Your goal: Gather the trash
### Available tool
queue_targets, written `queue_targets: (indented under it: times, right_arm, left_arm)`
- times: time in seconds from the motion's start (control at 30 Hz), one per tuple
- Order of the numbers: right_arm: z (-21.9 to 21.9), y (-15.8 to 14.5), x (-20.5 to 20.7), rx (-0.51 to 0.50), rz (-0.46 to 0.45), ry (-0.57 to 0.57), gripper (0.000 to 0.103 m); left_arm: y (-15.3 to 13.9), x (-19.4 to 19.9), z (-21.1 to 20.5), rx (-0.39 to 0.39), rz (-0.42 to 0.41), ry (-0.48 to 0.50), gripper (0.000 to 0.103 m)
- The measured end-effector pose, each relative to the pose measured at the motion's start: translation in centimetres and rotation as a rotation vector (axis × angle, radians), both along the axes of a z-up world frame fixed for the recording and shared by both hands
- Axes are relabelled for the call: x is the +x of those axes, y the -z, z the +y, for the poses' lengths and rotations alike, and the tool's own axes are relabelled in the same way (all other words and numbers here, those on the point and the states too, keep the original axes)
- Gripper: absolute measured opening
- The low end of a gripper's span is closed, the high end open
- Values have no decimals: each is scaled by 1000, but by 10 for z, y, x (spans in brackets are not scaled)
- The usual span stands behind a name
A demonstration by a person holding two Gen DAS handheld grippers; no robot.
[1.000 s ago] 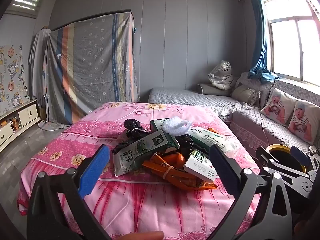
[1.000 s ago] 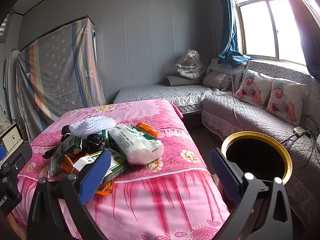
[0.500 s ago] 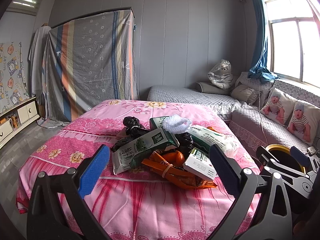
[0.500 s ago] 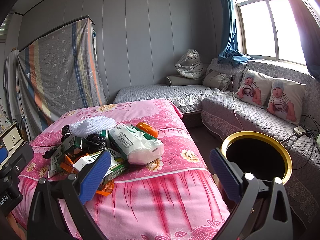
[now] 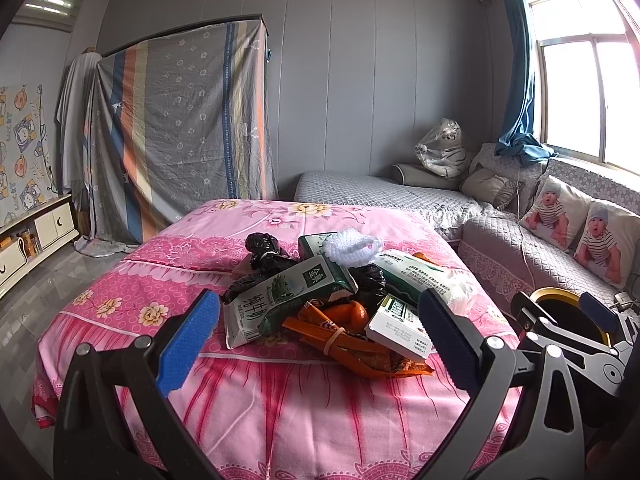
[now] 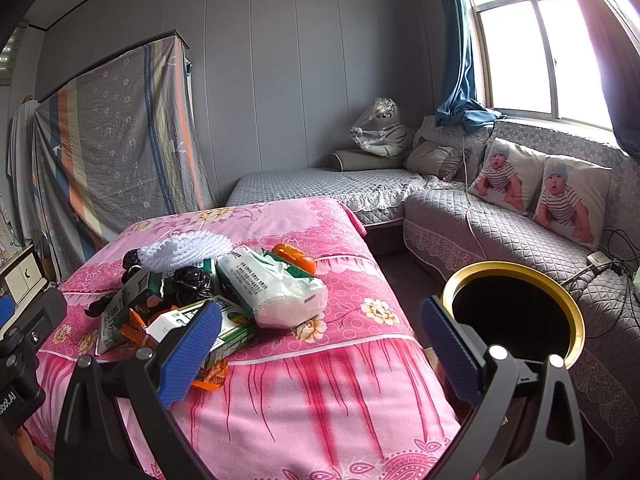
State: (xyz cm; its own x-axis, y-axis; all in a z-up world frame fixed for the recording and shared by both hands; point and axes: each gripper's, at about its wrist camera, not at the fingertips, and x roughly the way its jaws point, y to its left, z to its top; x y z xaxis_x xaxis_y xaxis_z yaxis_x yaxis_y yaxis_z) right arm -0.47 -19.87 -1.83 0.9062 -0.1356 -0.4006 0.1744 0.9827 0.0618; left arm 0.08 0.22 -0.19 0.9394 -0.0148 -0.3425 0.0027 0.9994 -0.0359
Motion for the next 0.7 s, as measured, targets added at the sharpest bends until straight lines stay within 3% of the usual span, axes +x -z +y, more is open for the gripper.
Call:
queue_targets:
  times: [0.7]
  right_arm:
    - [-1,-1,-1,1,0,1,96]
  left_arm:
    - [0,0,0,1,-4,-3,95]
